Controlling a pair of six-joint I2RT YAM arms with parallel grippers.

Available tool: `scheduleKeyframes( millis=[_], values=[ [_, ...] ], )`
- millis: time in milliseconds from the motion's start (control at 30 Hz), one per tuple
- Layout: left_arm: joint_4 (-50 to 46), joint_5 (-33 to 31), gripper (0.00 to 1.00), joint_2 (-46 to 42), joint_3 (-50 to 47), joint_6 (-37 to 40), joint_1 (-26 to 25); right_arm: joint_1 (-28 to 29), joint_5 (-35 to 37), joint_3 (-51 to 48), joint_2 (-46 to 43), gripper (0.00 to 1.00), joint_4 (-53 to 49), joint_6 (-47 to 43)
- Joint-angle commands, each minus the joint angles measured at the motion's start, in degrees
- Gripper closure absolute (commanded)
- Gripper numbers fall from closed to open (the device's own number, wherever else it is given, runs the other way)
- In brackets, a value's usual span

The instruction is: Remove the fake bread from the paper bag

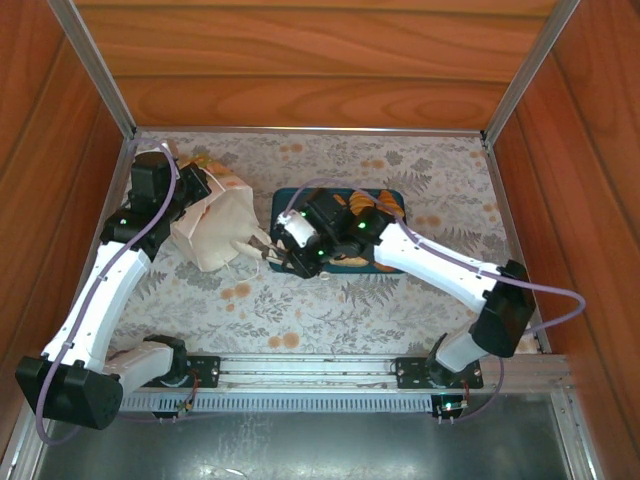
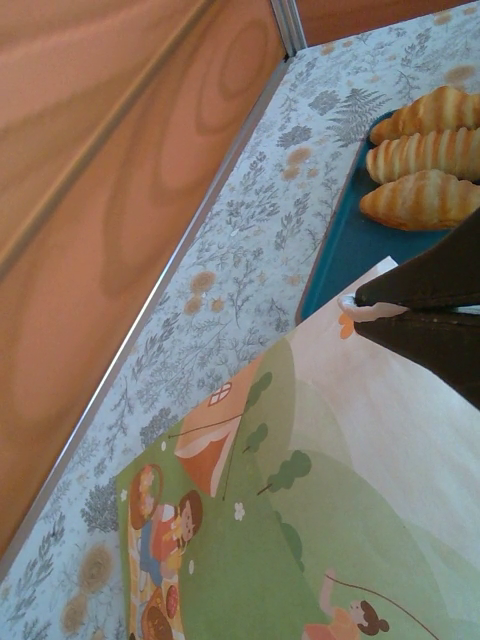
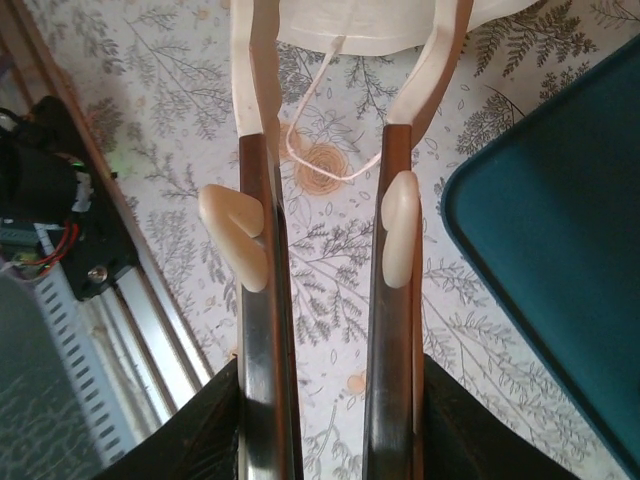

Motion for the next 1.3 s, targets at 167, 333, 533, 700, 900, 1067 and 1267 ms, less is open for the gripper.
scheduleKeyframes(
  millis=[167, 333, 533, 700, 900, 1067, 1267],
  values=[
    [0.3, 0.5, 1.00, -0.6, 1.8, -0.4, 0.1, 2.5, 3.0, 6.2, 7.1, 0.59, 6.0, 0.4],
    [0.3, 0.9, 1.00, -1.0, 1.6, -0.4, 0.1, 3.2, 4.4, 11.3, 13.3, 0.59, 4.7, -0.4],
    [-0.1, 0.1, 1.00, -2.1, 1.0, 0.7, 0.1, 4.5, 12.5, 19.3, 21.8, 0.58, 1.7, -7.5],
    [-0.3, 0.0, 1.00, -2.2, 1.2, 0.6, 0.1, 4.8, 18.4, 25.2, 27.5, 0.59, 0.5, -11.5],
    [-0.4, 0.5, 1.00, -2.1, 1.2, -0.1, 0.1, 4.7, 18.6, 30.0, 31.8, 0.56, 2.4, -13.6],
    [-0.4, 0.4, 1.00, -2.3, 1.3, -0.1, 0.1, 4.8, 20.0, 35.8, 37.0, 0.53, 1.0, -14.9],
    [-0.3, 1.0, 1.00, -1.8, 1.8, -0.3, 0.0, 4.5, 19.0, 39.3, 40.7, 0.53, 2.1, -13.1]
  ],
)
